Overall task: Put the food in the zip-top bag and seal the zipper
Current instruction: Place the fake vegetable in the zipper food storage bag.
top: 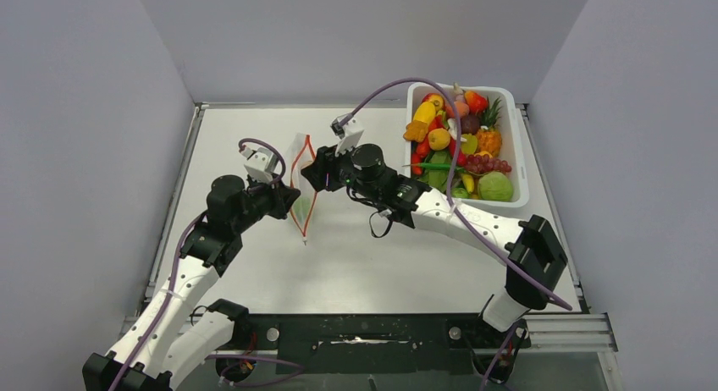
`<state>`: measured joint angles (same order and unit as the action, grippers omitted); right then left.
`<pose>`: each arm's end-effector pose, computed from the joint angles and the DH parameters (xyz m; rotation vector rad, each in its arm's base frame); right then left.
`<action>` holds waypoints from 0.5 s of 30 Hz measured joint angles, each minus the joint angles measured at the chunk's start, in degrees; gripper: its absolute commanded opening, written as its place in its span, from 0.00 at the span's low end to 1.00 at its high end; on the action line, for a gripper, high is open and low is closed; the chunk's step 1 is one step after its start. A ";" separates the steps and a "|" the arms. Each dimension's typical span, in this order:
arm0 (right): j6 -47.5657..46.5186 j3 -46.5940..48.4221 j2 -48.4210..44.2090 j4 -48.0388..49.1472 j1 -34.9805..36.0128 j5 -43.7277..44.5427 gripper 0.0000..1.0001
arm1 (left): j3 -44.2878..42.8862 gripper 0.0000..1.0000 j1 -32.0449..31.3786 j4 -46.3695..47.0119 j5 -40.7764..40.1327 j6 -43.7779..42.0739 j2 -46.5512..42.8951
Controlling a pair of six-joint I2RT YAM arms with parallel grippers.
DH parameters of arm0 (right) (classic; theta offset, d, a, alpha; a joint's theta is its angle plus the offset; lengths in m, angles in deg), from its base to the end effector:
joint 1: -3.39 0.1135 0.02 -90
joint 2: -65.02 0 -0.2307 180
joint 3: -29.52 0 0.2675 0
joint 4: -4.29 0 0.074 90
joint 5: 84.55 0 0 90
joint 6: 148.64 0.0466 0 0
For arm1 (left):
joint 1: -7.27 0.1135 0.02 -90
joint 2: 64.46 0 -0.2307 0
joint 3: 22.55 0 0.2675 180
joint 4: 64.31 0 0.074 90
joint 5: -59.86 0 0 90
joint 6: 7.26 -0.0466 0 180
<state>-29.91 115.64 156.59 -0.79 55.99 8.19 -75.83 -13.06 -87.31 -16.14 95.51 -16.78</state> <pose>0.2515 0.3253 0.2967 -0.3488 1.8293 0.9748 0.2255 -0.0956 0.2745 0.2971 1.8898 -0.6229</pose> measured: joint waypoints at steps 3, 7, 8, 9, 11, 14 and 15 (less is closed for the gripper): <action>-0.20 0.98 1.22 -2.29 0.00 1.18 0.44 | 0.02 0.00 0.15 0.02 0.07 0.11 -0.02; -0.13 1.01 1.77 -3.08 0.00 0.83 0.48 | 0.11 0.00 0.20 0.17 0.13 0.11 -0.17; 0.07 1.01 1.77 -3.04 0.00 0.37 0.50 | 0.11 0.00 0.22 0.20 0.17 0.11 -0.15; 0.33 1.01 1.77 -2.82 0.00 -0.15 0.52 | 0.11 0.00 0.22 0.20 0.22 0.13 -0.17; 0.79 1.05 1.77 -2.54 0.00 -1.05 0.55 | 0.11 0.00 0.20 0.22 0.22 0.13 -0.15; 1.68 1.31 1.77 -2.43 0.00 -1.95 0.61 | 0.11 0.00 0.22 0.22 0.24 0.13 -0.15; 1.88 1.60 1.77 -2.43 0.00 -2.05 0.63 | 0.11 0.00 0.22 0.20 0.24 0.13 -0.15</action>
<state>-28.03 117.24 158.36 -3.22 55.99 6.14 -75.72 -12.85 -87.12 -15.90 95.64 -16.94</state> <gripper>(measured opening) 0.583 0.010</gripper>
